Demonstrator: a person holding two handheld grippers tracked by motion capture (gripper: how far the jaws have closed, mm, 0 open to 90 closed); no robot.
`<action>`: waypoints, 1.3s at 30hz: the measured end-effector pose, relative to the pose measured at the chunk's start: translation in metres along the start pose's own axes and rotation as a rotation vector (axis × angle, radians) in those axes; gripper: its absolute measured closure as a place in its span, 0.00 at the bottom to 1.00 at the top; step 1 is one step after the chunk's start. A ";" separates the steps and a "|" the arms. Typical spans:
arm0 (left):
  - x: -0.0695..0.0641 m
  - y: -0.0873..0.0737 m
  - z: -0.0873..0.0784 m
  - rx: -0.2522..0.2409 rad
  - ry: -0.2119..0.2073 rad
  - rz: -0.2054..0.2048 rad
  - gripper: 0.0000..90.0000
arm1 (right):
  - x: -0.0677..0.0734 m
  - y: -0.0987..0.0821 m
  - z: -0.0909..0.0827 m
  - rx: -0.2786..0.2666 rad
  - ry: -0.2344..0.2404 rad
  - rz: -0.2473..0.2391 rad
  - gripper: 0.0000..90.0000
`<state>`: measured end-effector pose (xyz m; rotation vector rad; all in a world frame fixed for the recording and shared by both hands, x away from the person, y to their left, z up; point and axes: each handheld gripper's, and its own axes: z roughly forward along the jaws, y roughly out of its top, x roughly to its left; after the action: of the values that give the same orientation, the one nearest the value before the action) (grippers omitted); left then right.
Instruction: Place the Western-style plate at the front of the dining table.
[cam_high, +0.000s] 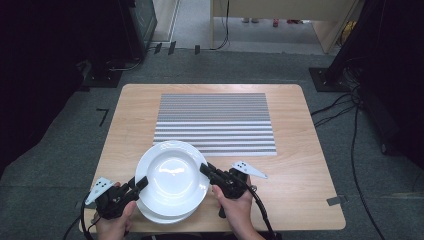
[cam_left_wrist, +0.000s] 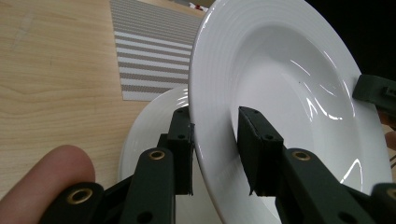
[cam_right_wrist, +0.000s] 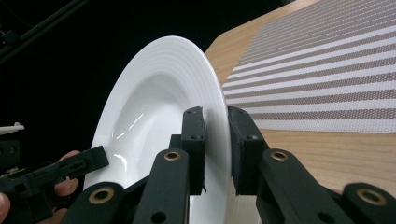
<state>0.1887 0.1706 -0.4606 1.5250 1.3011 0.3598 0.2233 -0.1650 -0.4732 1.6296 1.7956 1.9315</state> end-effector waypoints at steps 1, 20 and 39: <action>-0.001 0.001 0.001 0.001 0.000 0.001 0.75 | 0.000 0.001 -0.001 -0.005 -0.002 -0.004 0.88; -0.030 0.033 0.029 -0.002 -0.069 0.038 0.76 | -0.013 0.036 -0.025 -0.076 -0.019 0.011 0.88; -0.047 0.066 0.072 0.017 -0.114 0.070 0.75 | -0.037 0.076 -0.036 -0.118 -0.047 0.021 0.89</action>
<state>0.2619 0.1030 -0.4172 1.5849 1.1666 0.3022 0.2598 -0.2383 -0.4322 1.6480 1.6208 1.9502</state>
